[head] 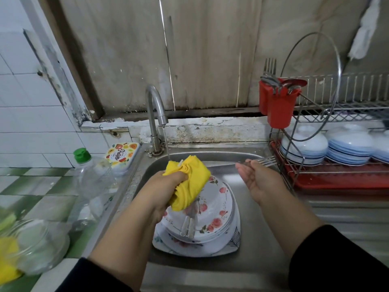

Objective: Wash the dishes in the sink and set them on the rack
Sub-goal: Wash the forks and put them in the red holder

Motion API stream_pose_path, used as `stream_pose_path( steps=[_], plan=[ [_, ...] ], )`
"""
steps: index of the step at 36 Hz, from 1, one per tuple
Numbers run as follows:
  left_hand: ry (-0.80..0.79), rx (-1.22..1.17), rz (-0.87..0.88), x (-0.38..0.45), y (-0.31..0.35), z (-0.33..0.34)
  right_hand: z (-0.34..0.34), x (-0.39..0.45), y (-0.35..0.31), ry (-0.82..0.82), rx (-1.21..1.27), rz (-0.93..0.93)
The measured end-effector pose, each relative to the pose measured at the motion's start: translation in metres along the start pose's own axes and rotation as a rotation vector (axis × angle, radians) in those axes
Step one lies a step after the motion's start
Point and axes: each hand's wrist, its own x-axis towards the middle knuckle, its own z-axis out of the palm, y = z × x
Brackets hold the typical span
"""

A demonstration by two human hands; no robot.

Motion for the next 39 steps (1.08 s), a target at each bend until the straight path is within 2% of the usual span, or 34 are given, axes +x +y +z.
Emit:
stream_pose_path(
  steps=[8, 15, 22, 30, 39],
  plan=[
    [-0.061, -0.024, 0.086, 0.005, 0.033, 0.017, 0.022, -0.027, -0.024, -0.032, -0.048, -0.153],
    [-0.048, -0.055, 0.158, 0.013, 0.072, 0.028, 0.044, -0.052, -0.064, -0.164, -0.191, -0.432],
    [-0.127, -0.134, 0.267, 0.019, 0.121, 0.053, 0.062, -0.069, -0.115, -0.205, -0.317, -0.714],
    [-0.176, -0.139, 0.382, 0.017, 0.175, 0.085, 0.069, -0.078, -0.188, 0.003, -0.727, -1.05],
    [-0.179, -0.074, 0.449, 0.023, 0.203, 0.108, 0.073, -0.065, -0.222, 0.202, -1.151, -1.111]
  ],
)
